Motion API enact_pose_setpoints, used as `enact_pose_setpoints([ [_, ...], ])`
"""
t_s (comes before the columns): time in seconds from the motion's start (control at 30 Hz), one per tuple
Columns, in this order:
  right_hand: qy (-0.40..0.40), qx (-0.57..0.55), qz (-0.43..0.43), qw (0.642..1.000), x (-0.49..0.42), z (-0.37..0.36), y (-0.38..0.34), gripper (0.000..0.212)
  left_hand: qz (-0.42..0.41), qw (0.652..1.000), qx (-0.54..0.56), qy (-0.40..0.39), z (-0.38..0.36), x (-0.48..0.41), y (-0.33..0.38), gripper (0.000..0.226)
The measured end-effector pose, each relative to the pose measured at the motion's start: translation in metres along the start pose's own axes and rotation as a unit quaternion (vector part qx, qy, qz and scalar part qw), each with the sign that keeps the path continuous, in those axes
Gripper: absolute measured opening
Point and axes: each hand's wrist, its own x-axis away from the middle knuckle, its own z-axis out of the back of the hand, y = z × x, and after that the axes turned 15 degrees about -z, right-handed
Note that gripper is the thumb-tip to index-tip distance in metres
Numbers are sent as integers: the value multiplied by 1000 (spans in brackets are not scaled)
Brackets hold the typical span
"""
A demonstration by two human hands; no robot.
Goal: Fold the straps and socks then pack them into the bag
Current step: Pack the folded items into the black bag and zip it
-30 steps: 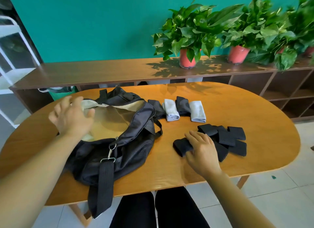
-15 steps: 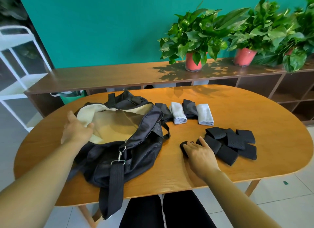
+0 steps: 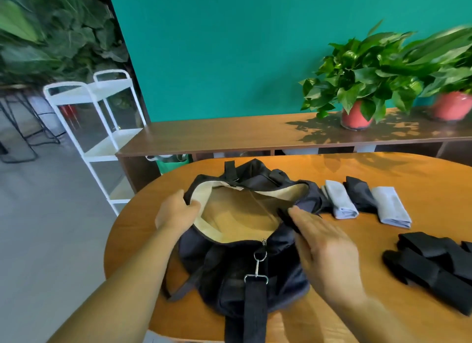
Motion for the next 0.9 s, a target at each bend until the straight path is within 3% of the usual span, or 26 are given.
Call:
enact_pose_setpoints([
  [0.07, -34, 14, 64, 997, -5, -31, -33, 39, 0, 1000, 15, -10, -3, -6, -6, 48],
  [0.17, -104, 90, 119, 983, -12, -89, -65, 36, -4, 1000, 26, -4, -10, -13, -13, 48],
  [0.27, -147, 155, 121, 969, -12, -124, -78, 34, -18, 999, 26, -1, -18, -14, -18, 46],
  [0.4, -167, 195, 111, 960, 3, -141, -82, 33, -156, 985, 8, 69, -14, -15, -16, 43],
  [0.5, -165, 225, 99, 955, -1, -153, -85, 32, -246, 969, 6, 18, -6, -27, -15, 50],
  [0.7, -186, 237, 69, 951, -24, -179, -99, 51, -176, 980, 46, -75, -22, -43, -25, 41],
  [0.9, -286, 202, 23, 936, -28, -202, -96, 54, -171, 971, 113, -122, -27, -45, -33, 39],
])
